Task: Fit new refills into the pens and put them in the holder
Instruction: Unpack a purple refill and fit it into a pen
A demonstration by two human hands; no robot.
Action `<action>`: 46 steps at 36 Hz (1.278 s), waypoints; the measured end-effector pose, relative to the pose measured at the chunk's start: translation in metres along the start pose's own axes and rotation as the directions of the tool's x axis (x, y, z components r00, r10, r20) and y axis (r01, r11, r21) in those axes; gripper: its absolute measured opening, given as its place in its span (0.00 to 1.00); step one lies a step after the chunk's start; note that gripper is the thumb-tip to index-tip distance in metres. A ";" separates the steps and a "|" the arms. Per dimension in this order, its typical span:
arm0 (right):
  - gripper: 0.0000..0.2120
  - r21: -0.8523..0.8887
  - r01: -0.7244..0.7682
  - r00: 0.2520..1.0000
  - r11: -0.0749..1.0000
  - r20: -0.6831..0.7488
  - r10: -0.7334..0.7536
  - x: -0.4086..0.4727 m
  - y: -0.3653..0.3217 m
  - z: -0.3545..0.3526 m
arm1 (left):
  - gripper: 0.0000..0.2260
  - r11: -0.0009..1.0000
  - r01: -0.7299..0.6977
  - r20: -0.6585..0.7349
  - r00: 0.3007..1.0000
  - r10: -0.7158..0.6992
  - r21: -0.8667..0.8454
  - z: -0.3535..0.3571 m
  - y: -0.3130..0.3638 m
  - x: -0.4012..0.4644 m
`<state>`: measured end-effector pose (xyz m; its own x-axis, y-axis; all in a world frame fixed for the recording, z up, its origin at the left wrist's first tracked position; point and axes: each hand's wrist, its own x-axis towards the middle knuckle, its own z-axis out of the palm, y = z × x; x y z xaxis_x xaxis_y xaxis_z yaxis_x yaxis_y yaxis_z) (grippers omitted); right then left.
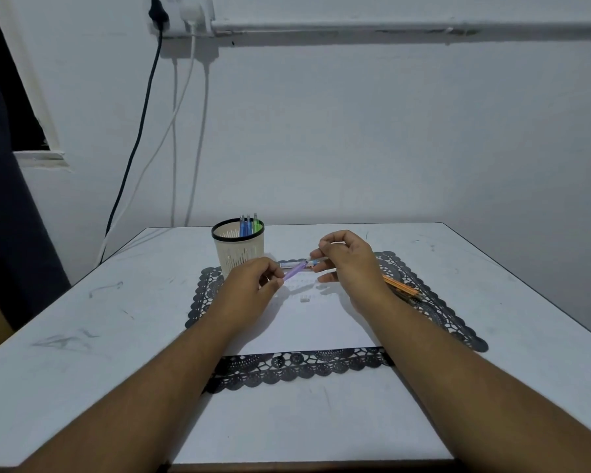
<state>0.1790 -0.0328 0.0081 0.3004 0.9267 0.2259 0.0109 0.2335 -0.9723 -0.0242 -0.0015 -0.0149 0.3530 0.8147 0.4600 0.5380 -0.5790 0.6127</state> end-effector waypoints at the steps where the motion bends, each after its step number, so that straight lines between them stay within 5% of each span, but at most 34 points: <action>1: 0.04 -0.006 0.001 1.000 1.000 0.001 -0.001 0.000 0.000 0.000 | 0.03 1.000 -0.001 0.000 1.000 0.001 0.000 0.000 0.000 0.000; 46: 0.03 0.014 0.071 0.997 0.997 -0.020 -0.070 -0.004 0.004 0.004 | 0.03 1.000 -0.023 -0.024 0.999 0.023 -0.017 -0.001 0.001 -0.001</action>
<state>0.1738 -0.0339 0.0034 0.3179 0.9019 0.2925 0.0190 0.3024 -0.9530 -0.0250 -0.0029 -0.0146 0.3470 0.8002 0.4891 0.5161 -0.5984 0.6128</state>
